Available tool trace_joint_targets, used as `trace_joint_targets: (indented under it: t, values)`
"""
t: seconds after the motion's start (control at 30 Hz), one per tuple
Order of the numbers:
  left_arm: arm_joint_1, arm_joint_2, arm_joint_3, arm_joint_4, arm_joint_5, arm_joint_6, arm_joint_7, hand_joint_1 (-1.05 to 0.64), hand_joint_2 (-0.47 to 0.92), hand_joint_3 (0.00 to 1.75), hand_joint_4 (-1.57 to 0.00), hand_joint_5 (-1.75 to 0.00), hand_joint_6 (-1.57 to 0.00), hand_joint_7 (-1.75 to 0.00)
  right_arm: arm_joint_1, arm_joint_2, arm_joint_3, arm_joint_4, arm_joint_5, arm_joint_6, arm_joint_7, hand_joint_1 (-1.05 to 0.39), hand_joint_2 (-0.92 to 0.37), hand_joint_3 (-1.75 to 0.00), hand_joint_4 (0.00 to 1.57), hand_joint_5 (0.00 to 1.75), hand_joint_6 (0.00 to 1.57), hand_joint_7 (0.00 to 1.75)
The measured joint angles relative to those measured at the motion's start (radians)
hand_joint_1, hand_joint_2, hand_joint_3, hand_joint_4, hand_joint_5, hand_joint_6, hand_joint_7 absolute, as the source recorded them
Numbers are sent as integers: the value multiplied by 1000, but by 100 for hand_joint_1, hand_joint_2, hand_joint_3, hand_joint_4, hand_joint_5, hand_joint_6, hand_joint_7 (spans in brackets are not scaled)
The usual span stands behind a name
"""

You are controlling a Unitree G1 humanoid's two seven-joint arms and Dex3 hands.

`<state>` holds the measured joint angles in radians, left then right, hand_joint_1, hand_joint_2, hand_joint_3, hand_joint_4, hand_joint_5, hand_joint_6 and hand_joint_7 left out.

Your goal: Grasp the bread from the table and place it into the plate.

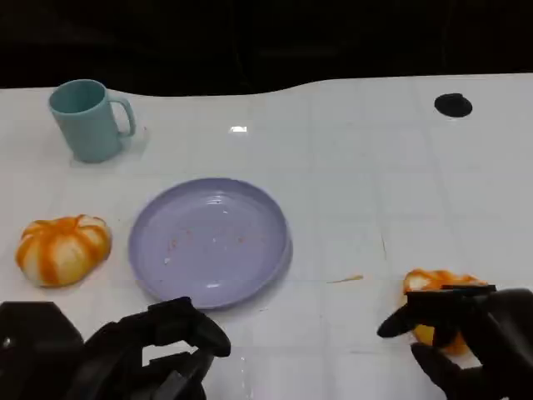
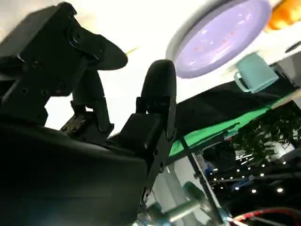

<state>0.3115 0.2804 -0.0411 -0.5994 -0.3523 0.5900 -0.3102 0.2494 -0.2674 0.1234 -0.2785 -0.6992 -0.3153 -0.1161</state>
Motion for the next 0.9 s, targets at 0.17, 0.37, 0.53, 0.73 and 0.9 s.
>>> trace_joint_targets:
  t: [0.17,0.37,0.53,0.73,0.9]
  values:
    - [1,0,0,0,-2,1,0,-33,78,80,-66,-175,-60,-146,-5,-27,-18,-54,-125,83,16,-41,-75,-10,66,70,87,2]
    - [1,0,1,0,-7,2,0,-34,77,80,-66,-175,-60,-146,-4,-45,-19,-110,-202,175,88,-49,-80,-3,44,54,66,0]
    - [1,0,2,-1,-8,6,0,-33,77,81,-66,-175,-60,-146,-4,-48,-16,-164,-255,225,145,-55,-83,-1,14,58,44,0]
    - [1,0,3,-1,-9,12,0,-34,76,81,-67,-175,-60,-145,0,-48,3,-237,-313,320,291,-59,-85,0,0,54,29,0]
    - [0,0,2,-3,-9,15,0,-35,77,80,-67,-175,-60,-145,-4,-48,21,-262,-367,384,407,-58,-84,0,1,50,31,1]
